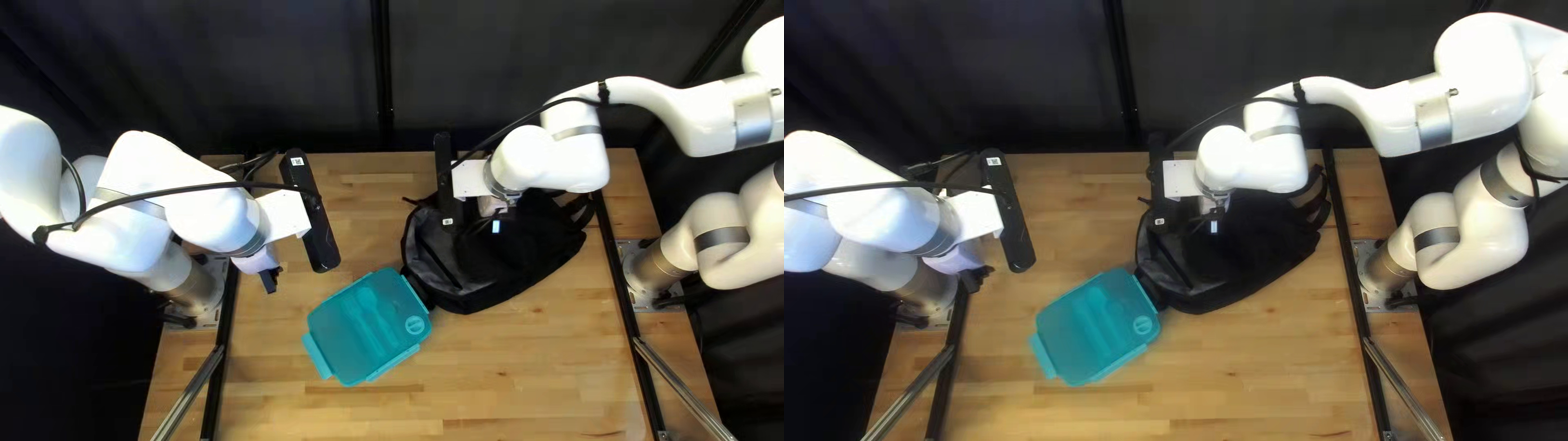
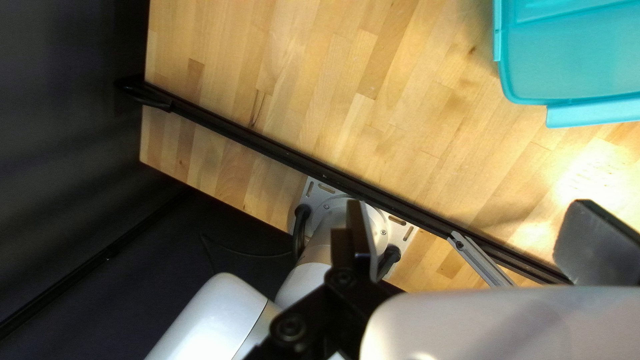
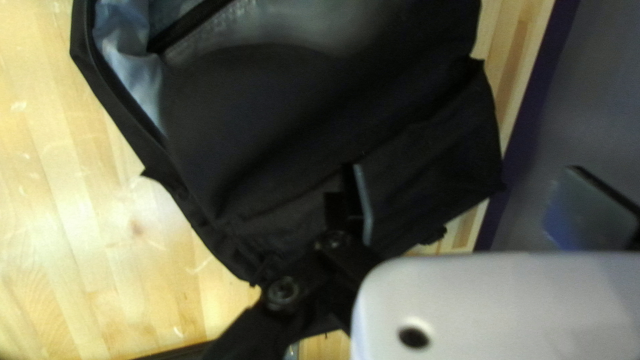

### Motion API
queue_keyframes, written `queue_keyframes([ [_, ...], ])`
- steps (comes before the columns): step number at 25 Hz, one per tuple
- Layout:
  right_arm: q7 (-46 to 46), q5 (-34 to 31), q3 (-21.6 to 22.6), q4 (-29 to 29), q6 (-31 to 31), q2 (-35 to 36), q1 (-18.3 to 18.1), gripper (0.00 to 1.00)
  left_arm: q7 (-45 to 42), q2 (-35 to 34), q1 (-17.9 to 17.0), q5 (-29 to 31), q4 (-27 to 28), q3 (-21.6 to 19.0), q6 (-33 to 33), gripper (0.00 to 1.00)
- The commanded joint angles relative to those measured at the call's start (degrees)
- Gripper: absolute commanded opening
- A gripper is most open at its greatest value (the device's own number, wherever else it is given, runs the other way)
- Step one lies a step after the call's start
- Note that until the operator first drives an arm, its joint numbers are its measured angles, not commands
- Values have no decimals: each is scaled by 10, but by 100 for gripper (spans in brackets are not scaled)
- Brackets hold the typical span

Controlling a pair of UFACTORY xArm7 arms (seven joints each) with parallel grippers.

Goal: Remove a lunch box from a kids backpack

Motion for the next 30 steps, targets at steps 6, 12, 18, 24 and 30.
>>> queue_keyframes([
  [6, -33, -12, -3, 42, 97, -48, -6, 100, 0, 0, 0, 0, 0, 0, 0, 100],
  [12, -67, -23, -7, 76, 182, -101, -14, 100, 0, 0, 0, 0, 0, 0, 0, 100],
  [18, -70, -31, 9, 105, 251, -146, -14, 100, 0, 0, 0, 0, 0, 0, 0, 100],
  [24, -70, -31, 9, 105, 251, -146, -14, 100, 0, 0, 0, 0, 0, 0, 0, 100],
  [30, -70, -31, 9, 105, 251, -146, -14, 100, 0, 0, 0, 0, 0, 0, 0, 100],
])
